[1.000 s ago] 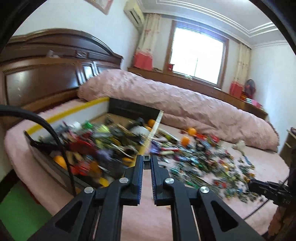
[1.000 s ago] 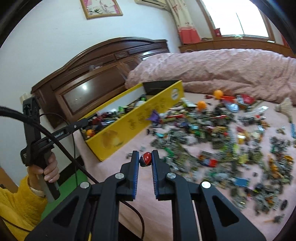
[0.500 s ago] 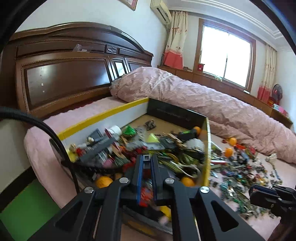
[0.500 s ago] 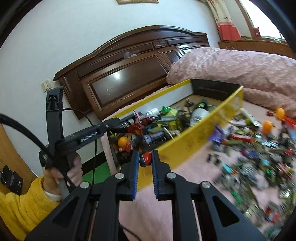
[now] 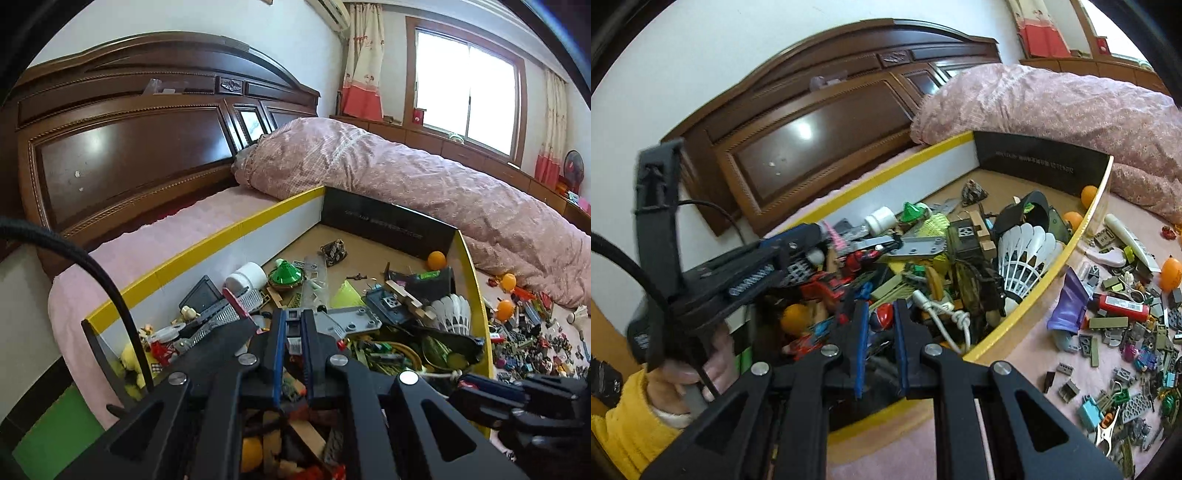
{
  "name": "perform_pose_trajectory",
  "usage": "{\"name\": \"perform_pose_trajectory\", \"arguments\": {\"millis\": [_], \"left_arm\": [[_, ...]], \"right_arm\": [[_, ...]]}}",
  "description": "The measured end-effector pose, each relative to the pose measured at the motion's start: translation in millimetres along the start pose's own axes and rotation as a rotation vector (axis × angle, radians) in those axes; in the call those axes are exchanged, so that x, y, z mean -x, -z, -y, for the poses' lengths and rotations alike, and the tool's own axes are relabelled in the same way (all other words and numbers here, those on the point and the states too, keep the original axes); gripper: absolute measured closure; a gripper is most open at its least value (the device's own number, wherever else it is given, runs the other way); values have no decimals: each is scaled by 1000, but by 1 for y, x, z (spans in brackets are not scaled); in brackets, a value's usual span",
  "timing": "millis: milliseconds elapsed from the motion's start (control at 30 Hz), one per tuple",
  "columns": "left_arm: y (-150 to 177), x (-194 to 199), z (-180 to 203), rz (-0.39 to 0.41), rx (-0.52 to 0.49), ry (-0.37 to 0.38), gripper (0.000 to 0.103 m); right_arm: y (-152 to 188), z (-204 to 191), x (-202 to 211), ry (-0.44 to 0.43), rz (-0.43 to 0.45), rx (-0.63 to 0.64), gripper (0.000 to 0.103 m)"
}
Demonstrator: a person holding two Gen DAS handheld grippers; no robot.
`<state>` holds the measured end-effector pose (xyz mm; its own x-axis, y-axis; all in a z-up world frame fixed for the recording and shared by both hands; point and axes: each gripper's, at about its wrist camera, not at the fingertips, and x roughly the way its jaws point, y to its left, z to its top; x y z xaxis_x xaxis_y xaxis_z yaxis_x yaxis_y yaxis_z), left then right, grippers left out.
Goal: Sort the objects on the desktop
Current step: 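Lower both held pieces into the yellow box and open both tools, then move both open tools back over the brick pile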
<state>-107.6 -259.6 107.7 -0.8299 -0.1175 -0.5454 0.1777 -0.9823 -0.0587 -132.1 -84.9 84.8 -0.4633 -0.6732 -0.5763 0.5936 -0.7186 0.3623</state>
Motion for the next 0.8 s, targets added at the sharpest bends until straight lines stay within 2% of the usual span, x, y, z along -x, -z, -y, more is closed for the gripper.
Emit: {"name": "perform_pose_trajectory", "arguments": {"millis": [67,100,133,167,267,333,400,567,667,800], "left_arm": [[-2,-1,1,4,2,5,86],[-3,-1,1,5,2,2,71],[-4,-1,2,7,3,-7,63],[-4,-1,2,10,4,-10,63],[-3,0,4,5,5,-3,63],[-2,2,5,5,7,2,58],[-1,6,8,6,5,16,58],[5,27,29,46,-45,19,57],[10,42,48,50,-67,67,57],[21,65,76,54,-78,163,56]], "right_arm": [[-1,2,-7,15,1,-6,89],[-1,2,-10,23,7,-9,88],[-2,2,-11,25,8,-10,85],[-3,2,-11,25,9,-11,82],[-2,-1,-4,40,37,0,54],[-1,-5,6,44,66,18,50],[1,-8,19,42,90,28,49],[22,-3,65,9,140,-29,37],[39,-2,92,14,151,-43,34],[77,6,141,68,164,-48,28]]}}
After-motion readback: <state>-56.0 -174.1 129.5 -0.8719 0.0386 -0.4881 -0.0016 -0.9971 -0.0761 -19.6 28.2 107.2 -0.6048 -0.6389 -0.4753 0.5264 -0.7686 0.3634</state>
